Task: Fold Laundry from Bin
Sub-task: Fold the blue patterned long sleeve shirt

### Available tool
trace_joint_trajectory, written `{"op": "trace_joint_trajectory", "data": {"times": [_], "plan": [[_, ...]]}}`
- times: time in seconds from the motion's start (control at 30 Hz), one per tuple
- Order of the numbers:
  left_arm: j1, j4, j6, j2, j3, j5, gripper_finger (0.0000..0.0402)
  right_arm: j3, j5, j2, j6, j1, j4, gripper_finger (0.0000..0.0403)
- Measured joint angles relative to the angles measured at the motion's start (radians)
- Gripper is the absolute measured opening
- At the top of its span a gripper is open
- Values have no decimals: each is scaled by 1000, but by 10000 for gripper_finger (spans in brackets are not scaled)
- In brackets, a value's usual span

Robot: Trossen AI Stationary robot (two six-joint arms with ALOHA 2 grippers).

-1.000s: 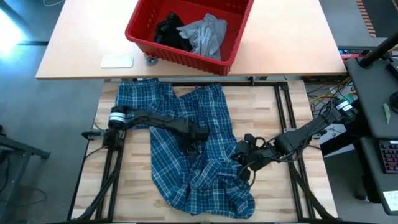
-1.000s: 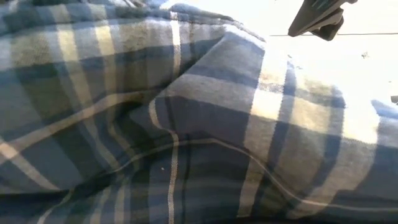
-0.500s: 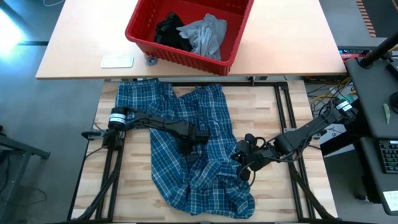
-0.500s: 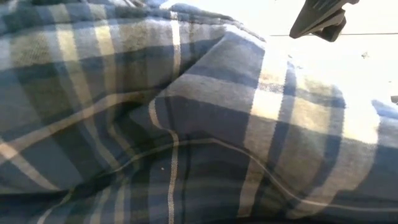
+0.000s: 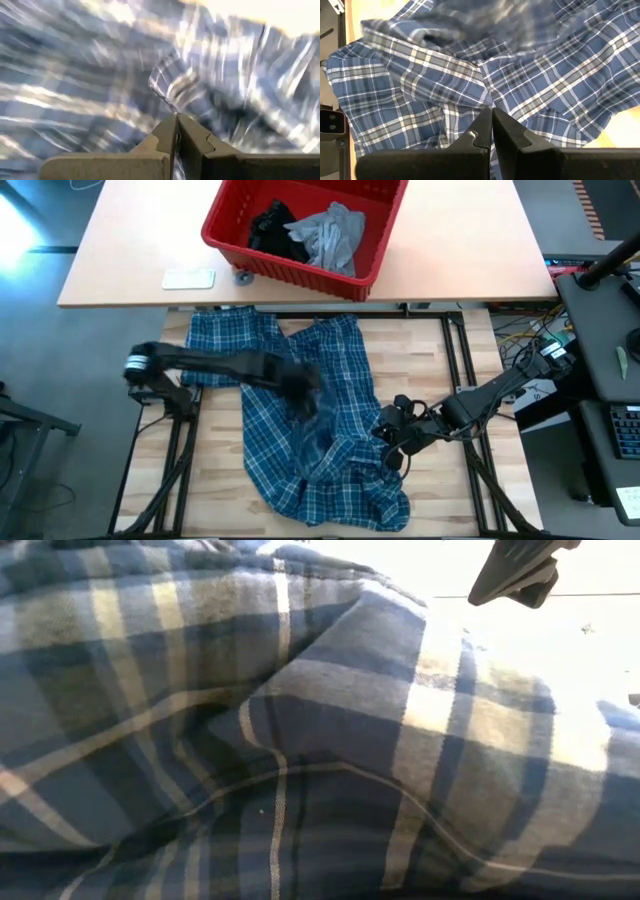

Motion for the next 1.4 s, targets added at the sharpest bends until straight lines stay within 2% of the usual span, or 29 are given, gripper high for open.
{"op": "trace_joint_trajectory", "data": {"times": [0.2, 0.4, 0.57, 0.8, 0.97, 1.1, 1.3, 1.4], "plan": [[92, 136, 6, -154, 34, -221, 0, 0, 0, 0, 0, 0, -3, 9], [257, 295, 66, -158, 68, -229, 0, 0, 25, 0, 0, 0, -4, 9], [354, 480, 84, -101, 72, -107, 0, 0, 27, 0, 0, 0, -4, 9], [432, 614, 65, 25, 70, -131, 0, 0, 27, 0, 0, 0, -2, 9], [438, 503, -1, 102, 70, -126, 0, 0, 28, 0, 0, 0, 2, 9], [430, 383, -17, 148, 70, -52, 20, -1, 31, 0, 0, 0, 2, 9], [422, 319, -4, 174, 74, -34, 108, -2, 82, 0, 0, 0, 5, 9], [421, 212, 62, 161, 117, -49, 156, -3, 82, 3, -1, -1, 14, 10]]}}
